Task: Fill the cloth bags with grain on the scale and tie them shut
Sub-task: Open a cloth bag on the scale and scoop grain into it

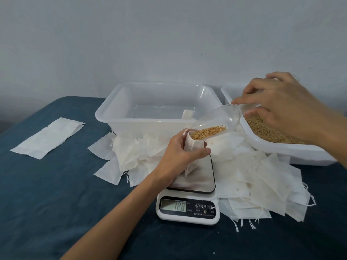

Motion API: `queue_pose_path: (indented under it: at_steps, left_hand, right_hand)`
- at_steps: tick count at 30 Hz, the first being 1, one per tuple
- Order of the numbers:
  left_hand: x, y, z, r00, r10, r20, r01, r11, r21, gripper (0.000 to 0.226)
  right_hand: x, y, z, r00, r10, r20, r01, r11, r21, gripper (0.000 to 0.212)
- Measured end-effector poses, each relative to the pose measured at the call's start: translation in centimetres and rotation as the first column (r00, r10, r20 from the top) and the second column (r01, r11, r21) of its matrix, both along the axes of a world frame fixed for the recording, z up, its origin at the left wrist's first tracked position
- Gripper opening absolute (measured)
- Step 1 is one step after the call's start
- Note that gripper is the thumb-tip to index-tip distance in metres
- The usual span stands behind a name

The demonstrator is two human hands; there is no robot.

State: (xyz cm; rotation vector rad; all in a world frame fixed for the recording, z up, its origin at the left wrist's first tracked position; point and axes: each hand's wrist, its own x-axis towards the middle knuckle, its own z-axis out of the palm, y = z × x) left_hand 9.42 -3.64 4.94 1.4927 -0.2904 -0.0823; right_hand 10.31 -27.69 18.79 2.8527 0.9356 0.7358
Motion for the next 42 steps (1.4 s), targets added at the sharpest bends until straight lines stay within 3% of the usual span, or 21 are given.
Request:
queue_pose_path:
  at_steps: [15, 42]
  left_hand:
    - [0.02, -0.03, 0.12, 1.000, 0.012, -0.012, -0.012, 1.000, -0.016, 0.042]
    - [-0.16, -0.04, 0.25, 1.000, 0.004, -0.007, -0.004, 1.000, -0.021, 0.040]
  right_hand:
    - [0.28, -0.38, -0.43, 0.999, -0.025, -0.041, 0.027, 0.998, 0.048, 0.031]
    - [0.16, -0.12, -0.24, 1.000, -0.006, 0.027, 0.006, 1.000, 0.003, 0.031]
